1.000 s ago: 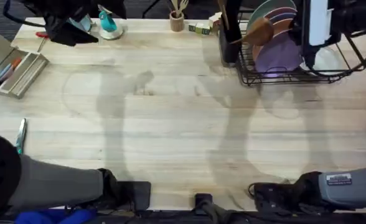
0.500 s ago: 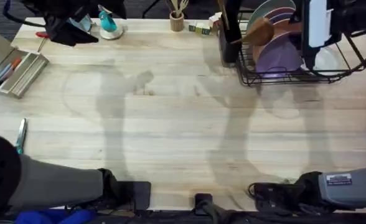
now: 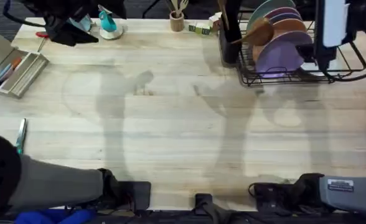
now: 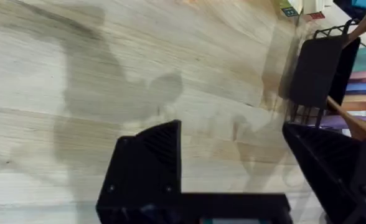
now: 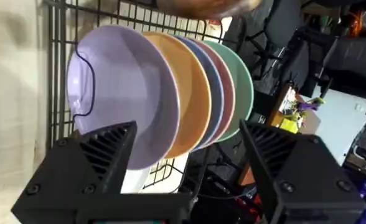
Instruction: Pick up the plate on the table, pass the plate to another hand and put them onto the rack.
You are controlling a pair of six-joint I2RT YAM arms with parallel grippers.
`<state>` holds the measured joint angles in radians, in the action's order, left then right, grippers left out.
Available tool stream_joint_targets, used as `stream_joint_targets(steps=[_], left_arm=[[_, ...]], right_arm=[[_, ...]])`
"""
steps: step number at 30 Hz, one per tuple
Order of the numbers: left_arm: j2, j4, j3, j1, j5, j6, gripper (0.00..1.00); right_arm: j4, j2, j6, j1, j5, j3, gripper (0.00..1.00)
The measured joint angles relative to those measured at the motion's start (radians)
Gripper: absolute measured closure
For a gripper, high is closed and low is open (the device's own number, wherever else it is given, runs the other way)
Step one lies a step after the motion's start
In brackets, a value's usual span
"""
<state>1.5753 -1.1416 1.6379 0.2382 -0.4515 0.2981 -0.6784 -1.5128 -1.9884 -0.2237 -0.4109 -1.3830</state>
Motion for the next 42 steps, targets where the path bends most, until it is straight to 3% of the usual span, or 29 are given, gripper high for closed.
stream_joint_targets(steps=[6,14,21,27,33,42], left_arm=[[0.000,0.000,0.000,0.000,0.000,0.000,0.006],[0.000,-0.004,0.000,0.000,0.001,-0.001,0.007],[0.000,-0.015,0.000,-0.001,0.095,-0.013,0.005],[-0.018,-0.023,0.000,-0.023,0.202,-0.088,0.004],[-0.163,-0.026,0.000,-0.056,0.286,-0.154,0.005],[-0.405,-0.100,0.005,-0.063,0.326,-0.231,0.004]], right_arm=[[-0.004,0.063,0.101,0.000,0.018,0.000,0.006],[-0.007,0.158,0.410,0.000,0.117,0.000,0.006],[-0.008,0.258,0.796,0.008,0.146,0.000,0.006],[-0.013,0.350,1.238,0.035,0.149,0.000,0.005],[-0.039,0.426,1.578,0.035,0.149,0.000,0.006],[-0.111,0.492,1.799,0.035,0.149,0.000,0.005]])
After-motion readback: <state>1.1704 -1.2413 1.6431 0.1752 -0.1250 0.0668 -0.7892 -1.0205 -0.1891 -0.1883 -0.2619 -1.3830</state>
